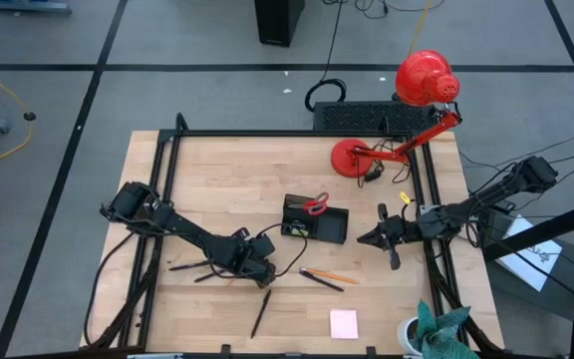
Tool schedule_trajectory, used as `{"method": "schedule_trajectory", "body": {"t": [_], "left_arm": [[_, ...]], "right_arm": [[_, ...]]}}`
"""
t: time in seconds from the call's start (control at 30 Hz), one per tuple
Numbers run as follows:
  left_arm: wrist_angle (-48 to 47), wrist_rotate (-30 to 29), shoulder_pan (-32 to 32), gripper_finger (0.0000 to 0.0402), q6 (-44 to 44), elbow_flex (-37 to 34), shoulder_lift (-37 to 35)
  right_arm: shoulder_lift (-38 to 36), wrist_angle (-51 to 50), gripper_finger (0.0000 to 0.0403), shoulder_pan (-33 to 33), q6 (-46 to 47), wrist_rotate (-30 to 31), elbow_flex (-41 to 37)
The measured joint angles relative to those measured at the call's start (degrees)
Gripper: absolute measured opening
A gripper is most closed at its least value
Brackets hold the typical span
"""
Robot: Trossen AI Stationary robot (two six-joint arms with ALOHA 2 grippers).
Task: Pick and place office supplies into organizer
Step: Put the yellow pencil into the black desk organizer
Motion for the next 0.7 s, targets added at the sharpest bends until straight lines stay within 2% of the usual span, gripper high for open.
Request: {"method": "schedule_trajectory", "body": {"t": [0.13, 0.4, 0.7], "left_arm": [[0.05, 0.71, 0.24, 0.0160, 0.68, 0.00, -0.01], [0.07, 1.60, 0.17, 0.0073, 0.90, 0.00, -0.02], [1.51, 0.95, 0.17, 0.0010, 0.20, 0.00, -0.07]], "right_arm": [[0.02, 2.57, 0.0000, 0.02, 0.04, -0.27, -0.08], [0.08, 1.95, 0.0000, 0.11, 1.39, -1.78, -0.16], [0.08, 2.12, 0.0000, 0.11, 1.99, -1.76, -0.26]]}}
